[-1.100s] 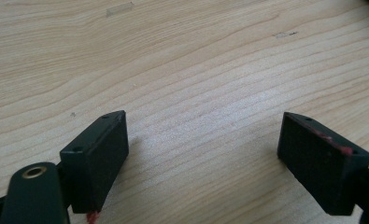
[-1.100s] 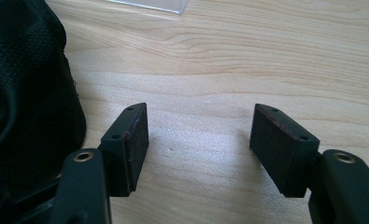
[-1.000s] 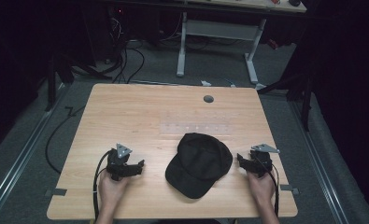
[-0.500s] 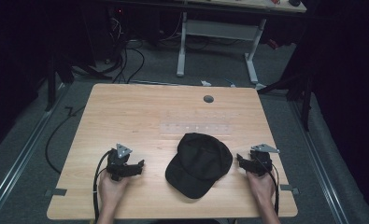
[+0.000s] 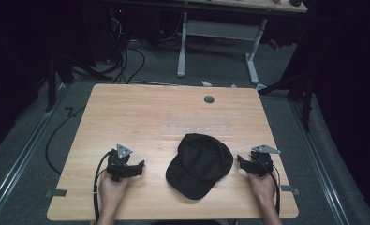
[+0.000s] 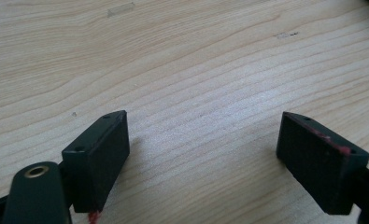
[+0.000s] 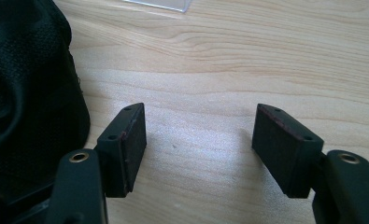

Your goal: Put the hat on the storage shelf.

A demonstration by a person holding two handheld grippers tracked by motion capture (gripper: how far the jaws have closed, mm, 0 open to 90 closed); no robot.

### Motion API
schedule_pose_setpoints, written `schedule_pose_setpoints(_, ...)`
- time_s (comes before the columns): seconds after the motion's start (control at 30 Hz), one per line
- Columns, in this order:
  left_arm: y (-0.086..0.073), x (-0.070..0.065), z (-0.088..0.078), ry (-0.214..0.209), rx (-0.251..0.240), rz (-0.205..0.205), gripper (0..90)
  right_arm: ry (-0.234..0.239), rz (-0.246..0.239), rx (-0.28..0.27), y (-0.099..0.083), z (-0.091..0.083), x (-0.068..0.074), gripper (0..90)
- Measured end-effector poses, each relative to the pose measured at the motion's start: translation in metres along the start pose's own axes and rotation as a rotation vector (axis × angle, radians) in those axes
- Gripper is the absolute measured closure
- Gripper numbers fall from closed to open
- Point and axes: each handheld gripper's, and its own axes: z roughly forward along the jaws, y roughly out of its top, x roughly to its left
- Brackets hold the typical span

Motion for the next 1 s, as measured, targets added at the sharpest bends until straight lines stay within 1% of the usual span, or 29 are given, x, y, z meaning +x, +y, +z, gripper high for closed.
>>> schedule_pose_setpoints(0.23, 0.0, 0.0, 0.0, 0.0, 0.0, 0.0, 17.4, -0.007, 0.012, 0.0, 0.0, -0.001, 0.001, 36.5)
schedule_pose_setpoints(0.3, 0.0, 0.0, 0.0, 0.0, -0.001, 0.0, 17.4, -0.011, 0.017, 0.015, 0.001, -0.003, 0.001, 42.2)
schedule_pose_setpoints(0.37, 0.0, 0.0, 0.0, 0.0, 0.0, 0.0, 17.4, 0.013, 0.041, 0.019, 0.001, -0.005, 0.0, 44.5)
schedule_pose_setpoints(0.5, 0.0, 0.0, 0.0, 0.0, 0.0, 0.0, 17.4, 0.03, 0.038, 0.021, -0.001, -0.008, 0.0, 44.5)
schedule_pose_setpoints(0.53, 0.0, 0.0, 0.0, 0.0, 0.0, 0.0, 17.4, 0.032, 0.037, 0.017, -0.001, -0.009, 0.0, 44.5)
schedule_pose_setpoints(0.67, 0.0, 0.0, 0.0, 0.0, 0.0, 0.0, 17.4, 0.072, 0.043, -0.021, -0.002, -0.016, 0.0, 44.5)
schedule_pose_setpoints(0.7, 0.0, 0.0, 0.0, 0.0, 0.0, 0.0, 17.4, 0.091, 0.038, -0.043, -0.002, -0.02, 0.001, 44.5)
schedule_pose_setpoints(0.73, 0.0, 0.0, 0.0, 0.0, 0.0, 0.0, 17.4, 0.091, 0.038, -0.043, -0.002, -0.02, 0.001, 44.5)
schedule_pose_setpoints(0.83, 0.0, 0.0, 0.0, 0.0, 0.0, 0.0, 17.4, 0.113, 0.044, -0.059, -0.002, -0.024, 0.0, 44.6)
schedule_pose_setpoints(0.93, 0.0, 0.0, 0.0, 0.0, 0.0, 0.0, 17.4, 0.14, 0.049, -0.068, -0.001, -0.03, 0.0, 44.6)
schedule_pose_setpoints(0.97, 0.0, 0.0, 0.0, 0.0, 0.0, 0.0, 17.4, 0.159, 0.058, -0.069, -0.001, -0.033, 0.001, 44.8)
schedule_pose_setpoints(1.0, 0.0, 0.0, 0.0, 0.0, -0.001, 0.0, 17.4, 0.167, 0.065, -0.064, 0.0, -0.034, 0.001, 45.1)
